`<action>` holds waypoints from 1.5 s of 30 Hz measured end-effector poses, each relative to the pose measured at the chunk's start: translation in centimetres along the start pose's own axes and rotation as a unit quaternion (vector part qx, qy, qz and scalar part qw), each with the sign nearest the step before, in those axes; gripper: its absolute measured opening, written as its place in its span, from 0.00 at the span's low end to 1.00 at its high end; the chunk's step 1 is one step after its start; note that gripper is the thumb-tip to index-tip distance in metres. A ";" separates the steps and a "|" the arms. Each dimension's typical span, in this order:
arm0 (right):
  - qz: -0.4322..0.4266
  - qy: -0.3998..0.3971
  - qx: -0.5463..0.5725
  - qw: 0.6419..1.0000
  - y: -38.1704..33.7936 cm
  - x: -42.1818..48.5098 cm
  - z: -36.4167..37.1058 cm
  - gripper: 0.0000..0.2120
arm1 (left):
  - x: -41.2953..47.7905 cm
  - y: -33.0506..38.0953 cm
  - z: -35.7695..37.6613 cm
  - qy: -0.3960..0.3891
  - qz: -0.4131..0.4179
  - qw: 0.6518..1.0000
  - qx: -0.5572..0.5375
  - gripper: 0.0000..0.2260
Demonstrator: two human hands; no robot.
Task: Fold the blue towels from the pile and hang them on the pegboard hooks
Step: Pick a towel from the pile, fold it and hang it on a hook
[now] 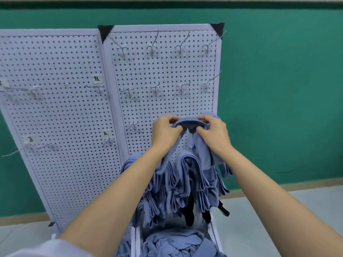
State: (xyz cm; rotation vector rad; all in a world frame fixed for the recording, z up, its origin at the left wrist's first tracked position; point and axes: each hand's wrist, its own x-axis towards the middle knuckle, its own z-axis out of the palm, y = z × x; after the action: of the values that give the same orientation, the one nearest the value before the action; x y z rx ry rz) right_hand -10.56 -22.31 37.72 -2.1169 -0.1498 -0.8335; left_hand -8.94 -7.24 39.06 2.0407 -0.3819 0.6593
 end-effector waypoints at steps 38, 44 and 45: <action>0.160 -0.145 -0.037 0.976 7.3 -1.4 5.1 0.14 | -1.1 -8.6 6.9 -0.070 -0.212 0.973 -0.064 0.17; 0.155 -0.181 -0.054 0.970 4.6 -6.7 3.2 0.19 | -7.0 -7.3 2.8 -0.099 -0.217 0.969 -0.059 0.15; 0.153 -0.190 -0.054 0.968 4.4 -8.0 3.1 0.18 | -8.2 -7.3 2.2 -0.103 -0.219 0.968 -0.063 0.14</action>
State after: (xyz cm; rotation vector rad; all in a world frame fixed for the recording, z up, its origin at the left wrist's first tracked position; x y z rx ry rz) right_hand -13.50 -21.43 28.55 -2.3093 0.0245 -0.2553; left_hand -11.23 -5.21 28.25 1.9857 -0.0783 0.1485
